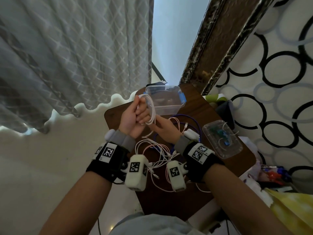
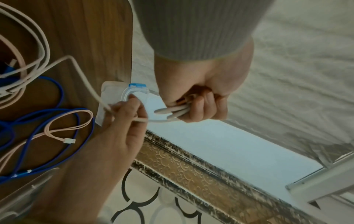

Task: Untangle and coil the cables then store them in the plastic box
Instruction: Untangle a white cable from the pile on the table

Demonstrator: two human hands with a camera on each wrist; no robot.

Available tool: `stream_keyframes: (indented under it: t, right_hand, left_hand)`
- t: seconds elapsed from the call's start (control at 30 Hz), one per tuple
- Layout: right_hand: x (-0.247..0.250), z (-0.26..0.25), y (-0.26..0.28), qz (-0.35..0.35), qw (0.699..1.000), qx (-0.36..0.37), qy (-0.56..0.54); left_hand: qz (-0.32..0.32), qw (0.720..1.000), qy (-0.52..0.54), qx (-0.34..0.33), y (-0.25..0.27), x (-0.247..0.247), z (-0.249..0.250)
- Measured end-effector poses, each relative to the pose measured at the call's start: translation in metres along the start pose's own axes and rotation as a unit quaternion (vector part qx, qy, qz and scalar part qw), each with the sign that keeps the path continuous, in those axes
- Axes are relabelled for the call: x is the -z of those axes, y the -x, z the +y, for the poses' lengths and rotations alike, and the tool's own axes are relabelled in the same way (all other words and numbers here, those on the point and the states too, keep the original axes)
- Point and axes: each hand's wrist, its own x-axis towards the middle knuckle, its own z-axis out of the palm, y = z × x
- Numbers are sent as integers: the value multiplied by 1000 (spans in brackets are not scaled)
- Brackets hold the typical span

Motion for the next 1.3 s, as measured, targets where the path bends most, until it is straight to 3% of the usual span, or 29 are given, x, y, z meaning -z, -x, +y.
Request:
stream_keyframes:
  t: [0.1, 0.27, 0.37, 0.47, 0.57, 0.67, 0.8, 0.83, 0.87, 0.93, 0.97, 1.07, 1.1, 1.2, 1.3]
  right_hand:
    - [-8, 13, 3, -14, 997, -70, -17]
    - [-1, 10, 19, -23, 964, -166, -207]
    - [3, 10, 19, -32, 991, -128, 28]
    - [5, 6, 17, -95, 975, -66, 189]
    - [10, -4, 19, -112, 968, 5, 225]
    - [20, -14, 23, -91, 964, 22, 249]
    - [41, -18, 18, -48, 939, 21, 339]
    - [47, -17, 15, -28, 930, 20, 367]
    - [52, -17, 13, -12, 923, 14, 384]
    - [63, -13, 9, 11, 921, 19, 389]
    - [69, -10, 8, 27, 922, 42, 383]
    - [85, 4, 11, 65, 904, 86, 413]
    - [85, 6, 12, 62, 900, 80, 424]
    - [73, 11, 14, 68, 892, 71, 441]
    - [59, 14, 16, 34, 953, 36, 298]
  left_hand:
    - [17, 1000, -12, -24, 1, 5, 9]
    - [61, 995, -28, -72, -1, 14, 11]
    - [79, 992, -53, -86, -2, 15, 6]
    - [91, 972, -198, -84, -4, 7, -3]
    - [77, 901, -420, -77, -5, 8, -16]
    - [60, 814, -571, -86, -2, 14, -20]
    - [9, 636, -772, -7, -10, 25, -25]
    - [0, 607, -794, 19, -11, 26, -27]
    - [0, 598, -800, 39, -12, 27, -26]
    - [13, 611, -790, 59, -10, 29, -22]
    - [16, 640, -765, 65, -9, 29, -20]
    - [-12, 796, -593, 123, -3, 22, -15]
    - [-31, 832, -535, 144, -1, 19, -15]
    - [-88, 891, -410, 173, 0, 13, -16]
    - [-96, 936, -304, 151, 0, 14, -15]
